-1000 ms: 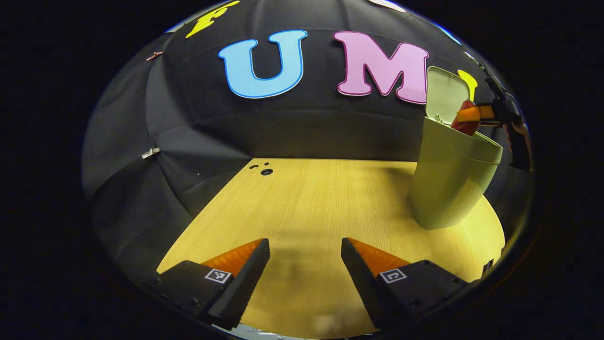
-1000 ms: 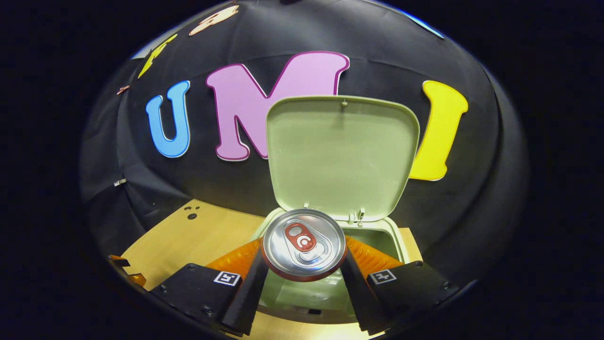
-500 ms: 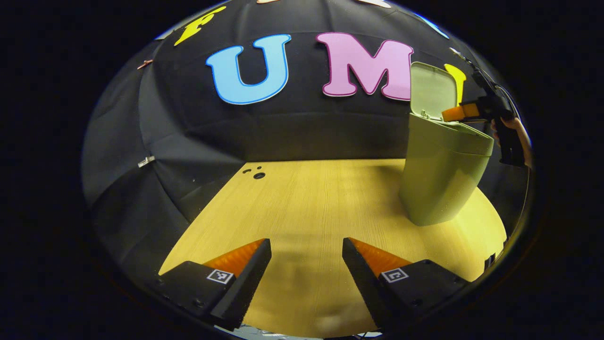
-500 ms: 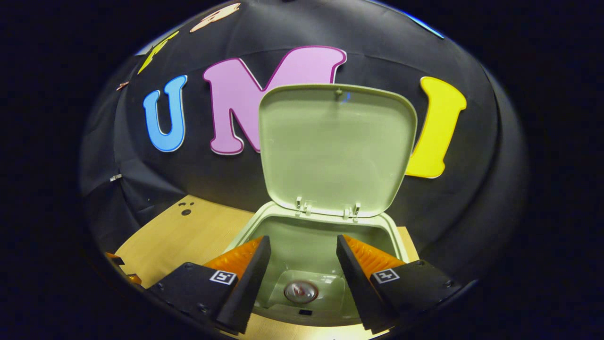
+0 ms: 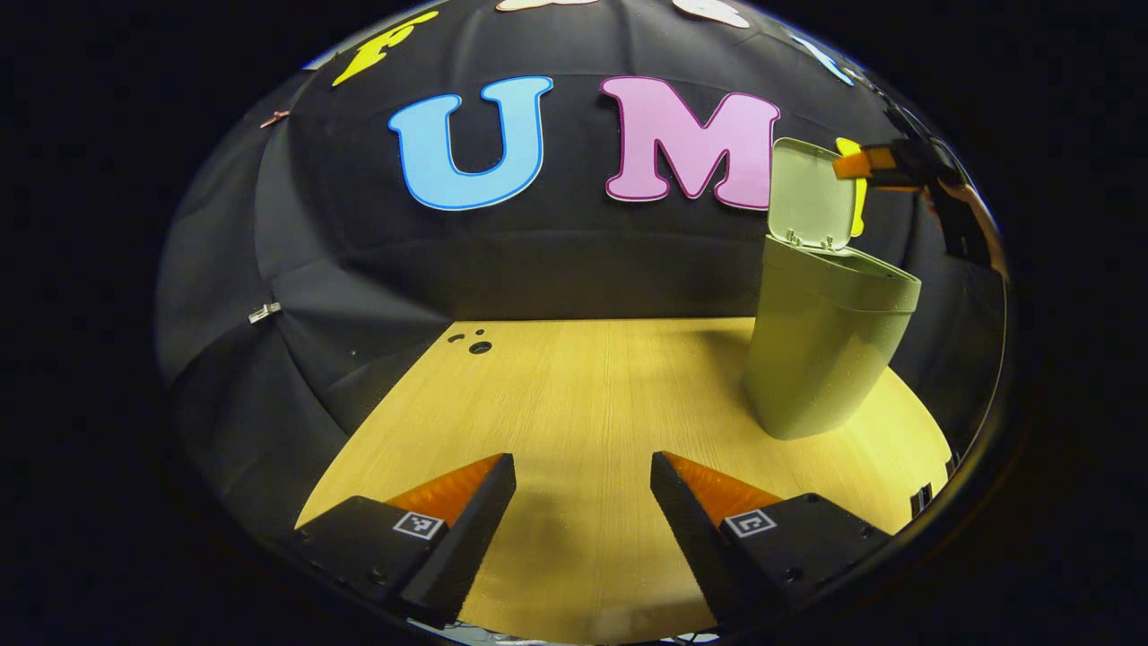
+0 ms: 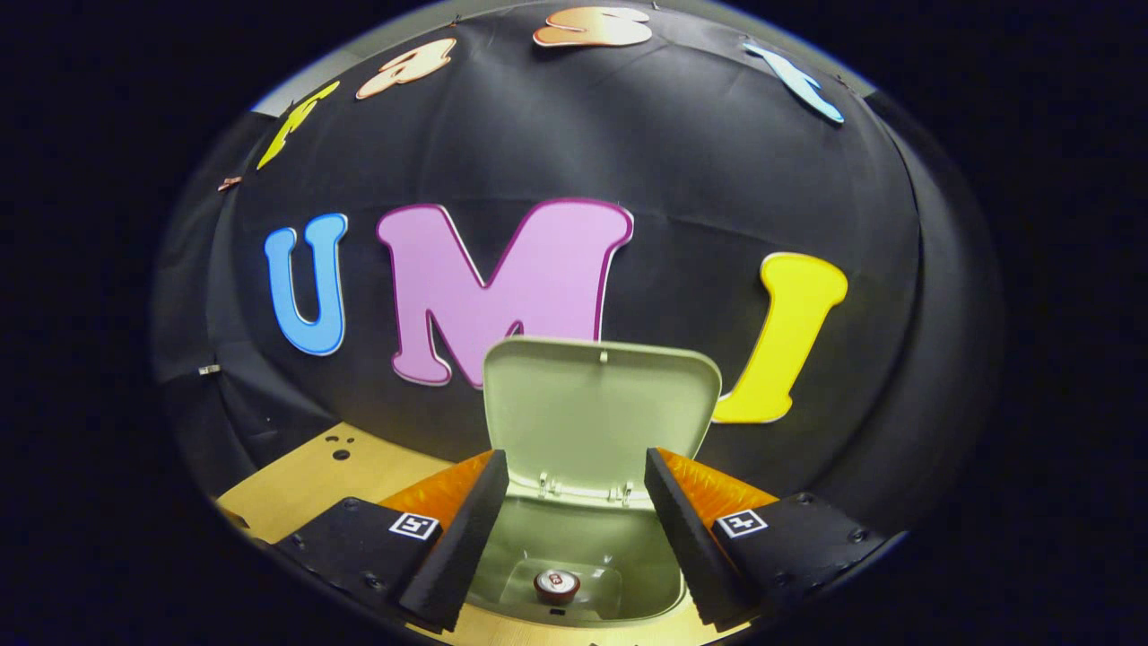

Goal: Press the lid of the desktop garbage bin to open it, pick up the crumpled paper on the desktop and throw it into the bin, then pick up the pop can on the desktop and drop it into the bin, and finally close the garbage bin lid.

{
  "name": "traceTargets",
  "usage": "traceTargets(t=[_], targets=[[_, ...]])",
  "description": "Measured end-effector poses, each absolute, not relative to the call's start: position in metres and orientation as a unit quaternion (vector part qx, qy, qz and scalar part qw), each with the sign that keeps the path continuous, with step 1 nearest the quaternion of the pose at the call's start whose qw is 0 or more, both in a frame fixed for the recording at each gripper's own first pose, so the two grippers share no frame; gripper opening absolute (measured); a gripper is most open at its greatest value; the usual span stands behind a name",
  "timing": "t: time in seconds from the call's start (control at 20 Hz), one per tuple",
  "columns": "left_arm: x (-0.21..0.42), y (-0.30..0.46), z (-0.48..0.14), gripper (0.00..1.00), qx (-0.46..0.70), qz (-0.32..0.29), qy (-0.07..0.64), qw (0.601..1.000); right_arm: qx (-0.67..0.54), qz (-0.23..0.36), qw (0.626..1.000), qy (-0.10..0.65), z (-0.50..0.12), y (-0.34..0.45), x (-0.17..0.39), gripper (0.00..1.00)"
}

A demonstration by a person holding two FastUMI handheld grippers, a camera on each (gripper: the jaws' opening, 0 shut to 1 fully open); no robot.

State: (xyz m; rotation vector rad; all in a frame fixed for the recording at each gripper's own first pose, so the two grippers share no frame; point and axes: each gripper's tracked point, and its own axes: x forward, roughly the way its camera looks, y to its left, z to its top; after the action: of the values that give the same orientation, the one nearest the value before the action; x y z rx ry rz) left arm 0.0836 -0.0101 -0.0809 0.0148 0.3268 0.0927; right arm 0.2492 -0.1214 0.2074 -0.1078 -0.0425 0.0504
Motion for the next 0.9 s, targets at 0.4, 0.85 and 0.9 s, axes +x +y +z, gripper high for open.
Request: traceTargets(t=[0.4, 0.85, 0.9], targets=[[0.066, 0.012, -0.092, 0.98, -0.012, 0.07, 0.168, 0.983, -0.053, 0.018, 0.996, -0.067, 0.282, -0.117, 0.268, 0.96], [0.042, 0.046, -0.095, 0.98, -0.031, 0.125, 0.172, 0.977, -0.049, -0.005, 0.997, -0.053, 0.303, -0.134, 0.327, 0.97], [0.041, 0.048, -0.095, 0.98, -0.032, 0.131, 0.171, 0.976, -0.041, -0.006, 0.998, -0.045, 0.3, -0.136, 0.335, 0.97]])
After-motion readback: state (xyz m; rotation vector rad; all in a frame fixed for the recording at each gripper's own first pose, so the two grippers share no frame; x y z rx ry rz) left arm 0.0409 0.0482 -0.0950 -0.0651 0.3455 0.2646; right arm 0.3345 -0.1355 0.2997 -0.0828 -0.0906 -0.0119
